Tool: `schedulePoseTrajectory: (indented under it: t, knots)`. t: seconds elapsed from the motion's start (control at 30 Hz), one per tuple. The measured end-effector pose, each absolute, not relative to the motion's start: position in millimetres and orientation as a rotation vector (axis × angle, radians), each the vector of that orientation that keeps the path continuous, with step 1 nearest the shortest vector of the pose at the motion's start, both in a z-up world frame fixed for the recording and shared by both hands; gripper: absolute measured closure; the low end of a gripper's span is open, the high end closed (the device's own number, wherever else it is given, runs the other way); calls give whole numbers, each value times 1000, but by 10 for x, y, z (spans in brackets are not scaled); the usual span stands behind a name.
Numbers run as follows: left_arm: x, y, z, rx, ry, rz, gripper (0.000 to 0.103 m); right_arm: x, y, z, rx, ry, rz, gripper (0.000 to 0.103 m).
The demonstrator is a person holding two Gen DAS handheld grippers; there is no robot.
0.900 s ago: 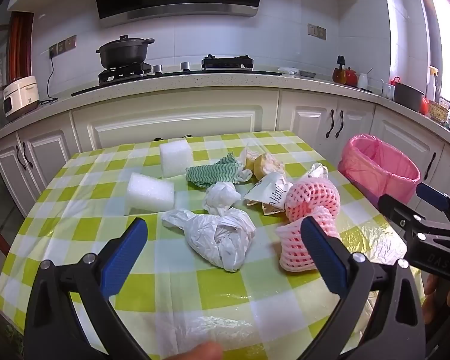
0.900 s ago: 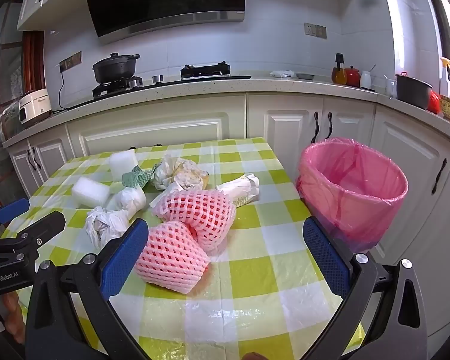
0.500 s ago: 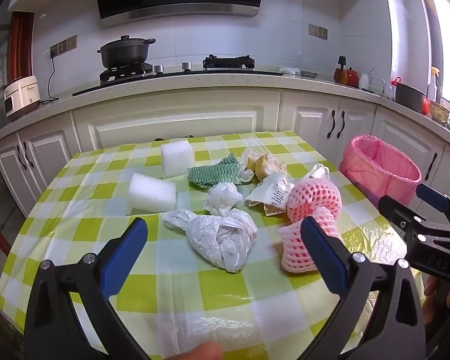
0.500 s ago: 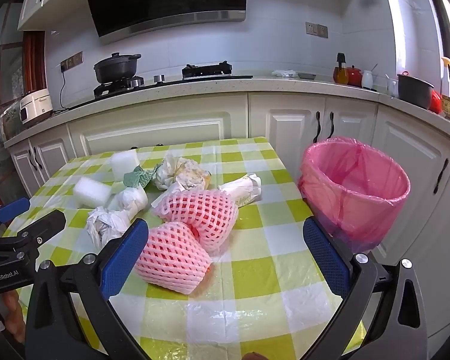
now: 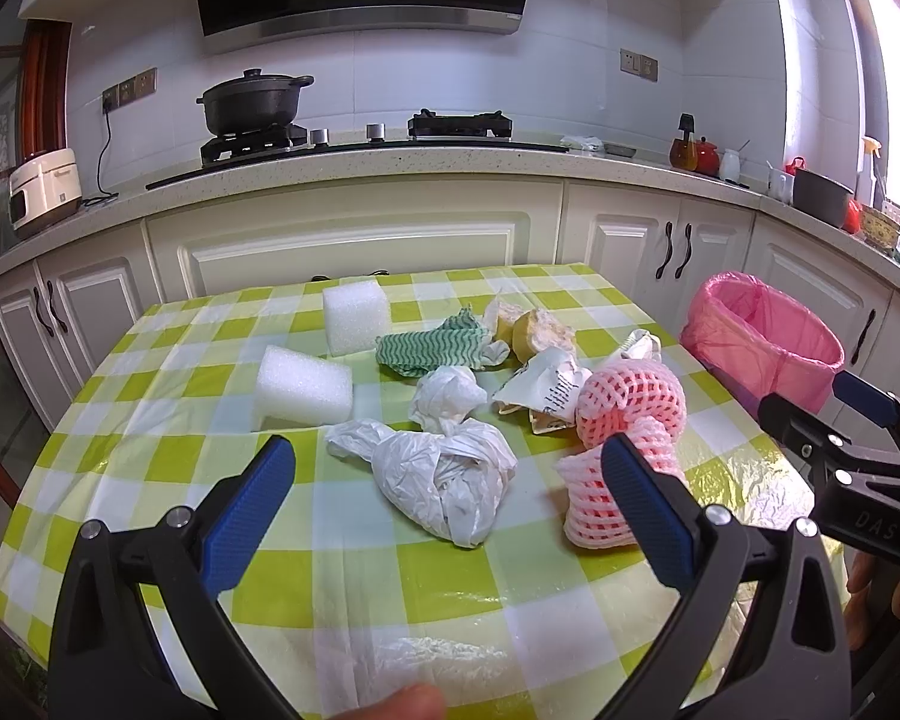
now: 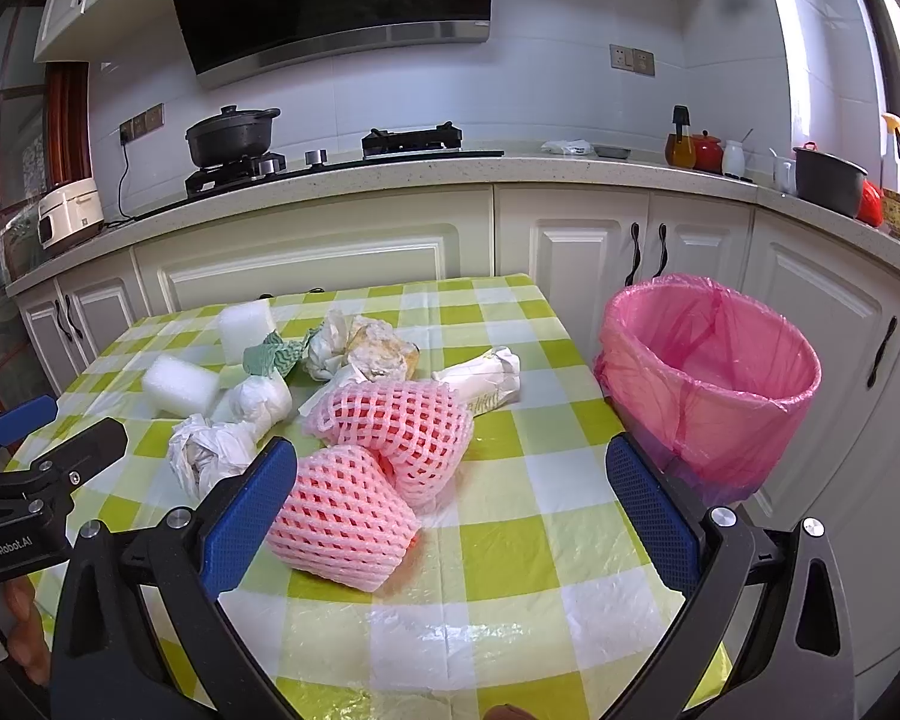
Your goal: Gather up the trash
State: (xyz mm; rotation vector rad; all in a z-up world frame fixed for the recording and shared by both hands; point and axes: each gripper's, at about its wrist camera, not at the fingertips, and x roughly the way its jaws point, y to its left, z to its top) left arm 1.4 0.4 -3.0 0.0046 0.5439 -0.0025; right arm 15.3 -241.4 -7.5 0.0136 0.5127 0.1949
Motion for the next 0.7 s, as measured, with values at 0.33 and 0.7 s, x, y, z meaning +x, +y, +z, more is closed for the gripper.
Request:
schedulePoseTrajectory:
  t: [0.33, 0.7]
  knots:
    - [28, 56, 10, 4, 541, -1, 4, 191, -2459, -86, 16, 514, 194, 6]
    - [71, 89, -5, 1, 545, 1, 4, 213, -2464, -93, 16, 516, 197, 6]
